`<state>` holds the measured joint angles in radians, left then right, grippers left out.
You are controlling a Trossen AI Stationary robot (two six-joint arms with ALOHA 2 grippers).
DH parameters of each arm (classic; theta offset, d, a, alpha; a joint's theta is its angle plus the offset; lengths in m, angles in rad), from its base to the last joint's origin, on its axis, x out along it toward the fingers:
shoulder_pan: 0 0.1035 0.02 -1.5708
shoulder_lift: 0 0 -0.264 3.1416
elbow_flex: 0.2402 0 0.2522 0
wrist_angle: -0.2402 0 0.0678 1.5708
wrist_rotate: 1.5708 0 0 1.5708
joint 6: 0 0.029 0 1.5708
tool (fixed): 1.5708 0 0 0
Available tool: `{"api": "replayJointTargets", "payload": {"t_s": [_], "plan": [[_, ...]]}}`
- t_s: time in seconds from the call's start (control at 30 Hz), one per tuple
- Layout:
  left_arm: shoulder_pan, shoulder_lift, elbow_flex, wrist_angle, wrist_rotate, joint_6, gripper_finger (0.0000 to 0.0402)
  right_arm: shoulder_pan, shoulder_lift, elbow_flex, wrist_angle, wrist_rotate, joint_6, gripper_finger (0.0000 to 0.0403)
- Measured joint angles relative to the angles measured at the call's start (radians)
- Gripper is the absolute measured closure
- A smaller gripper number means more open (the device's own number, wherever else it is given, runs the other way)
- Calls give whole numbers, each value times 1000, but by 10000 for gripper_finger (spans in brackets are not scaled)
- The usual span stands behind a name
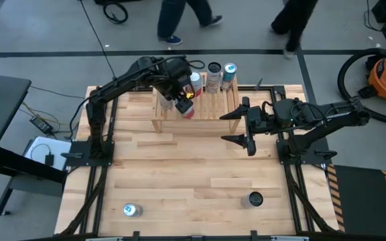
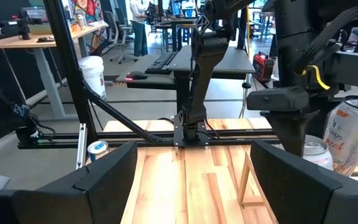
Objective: Place canned beverage on shelf
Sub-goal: Put the pink white soda can on the shelf aligned with the other pink white soda can
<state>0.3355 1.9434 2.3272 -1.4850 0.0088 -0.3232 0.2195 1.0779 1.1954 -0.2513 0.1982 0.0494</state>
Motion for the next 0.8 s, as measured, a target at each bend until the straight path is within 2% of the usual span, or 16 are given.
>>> {"api": "replayJointTargets", "payload": {"t_s": [0.33, 0.8], "plan": [[9, 12, 1, 60, 1, 21, 122, 0, 0, 0, 0, 0, 11, 79], [15, 13, 0, 62, 18, 17, 122, 0, 0, 0, 0, 0, 11, 79]]}}
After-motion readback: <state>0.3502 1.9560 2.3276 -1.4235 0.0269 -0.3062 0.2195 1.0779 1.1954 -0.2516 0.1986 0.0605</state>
